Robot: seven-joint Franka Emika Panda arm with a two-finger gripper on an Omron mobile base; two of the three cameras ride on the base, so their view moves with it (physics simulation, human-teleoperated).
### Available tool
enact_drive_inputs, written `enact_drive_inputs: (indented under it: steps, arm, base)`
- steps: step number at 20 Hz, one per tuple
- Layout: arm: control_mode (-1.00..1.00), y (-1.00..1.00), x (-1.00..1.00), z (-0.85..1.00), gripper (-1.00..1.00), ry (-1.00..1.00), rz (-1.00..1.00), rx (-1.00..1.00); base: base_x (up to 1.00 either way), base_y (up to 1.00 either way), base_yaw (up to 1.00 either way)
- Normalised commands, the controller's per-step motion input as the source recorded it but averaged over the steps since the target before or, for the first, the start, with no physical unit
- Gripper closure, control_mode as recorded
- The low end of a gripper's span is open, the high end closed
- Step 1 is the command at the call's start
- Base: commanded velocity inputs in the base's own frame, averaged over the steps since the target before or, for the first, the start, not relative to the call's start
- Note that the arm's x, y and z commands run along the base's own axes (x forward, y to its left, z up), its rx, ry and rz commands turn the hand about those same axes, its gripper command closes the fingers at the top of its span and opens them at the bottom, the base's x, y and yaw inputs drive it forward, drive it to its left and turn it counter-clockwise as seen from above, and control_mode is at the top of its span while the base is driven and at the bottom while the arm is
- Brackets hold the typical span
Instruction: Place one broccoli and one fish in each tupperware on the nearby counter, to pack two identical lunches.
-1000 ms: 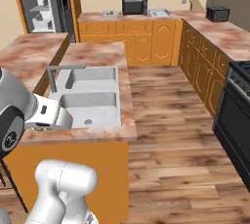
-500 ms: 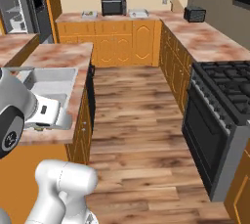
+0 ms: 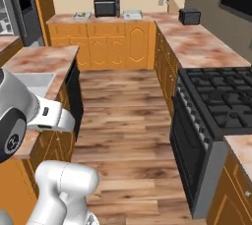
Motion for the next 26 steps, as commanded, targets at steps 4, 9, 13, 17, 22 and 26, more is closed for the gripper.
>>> enact_drive_inputs:
  steps: [4,9,13,17,22,26]
  arm:
    - [1.0,0.0,0.0,0.0,1.0,0.0,0.0,0.0]
    - [1.0,0.0,0.0,0.0,1.0,0.0,0.0,0.0]
    - [1.0,0.0,0.0,0.0,1.0,0.0,0.0,0.0]
    - [1.0,0.0,0.0,0.0,1.0,0.0,0.0,0.0]
    - [1.0,0.0,0.0,0.0,1.0,0.0,0.0,0.0]
    - [1.0,0.0,0.0,0.0,1.0,0.0,0.0,0.0]
  base:
    - [1.0,-0.04,0.13]
    - [1.0,-0.42,0.08]
    - [1.0,-0.61,0.05]
    - [1.0,-0.38,0.01]
    - [1.0,-0.08,0.0]
    - [1.0,0.0,0.0]
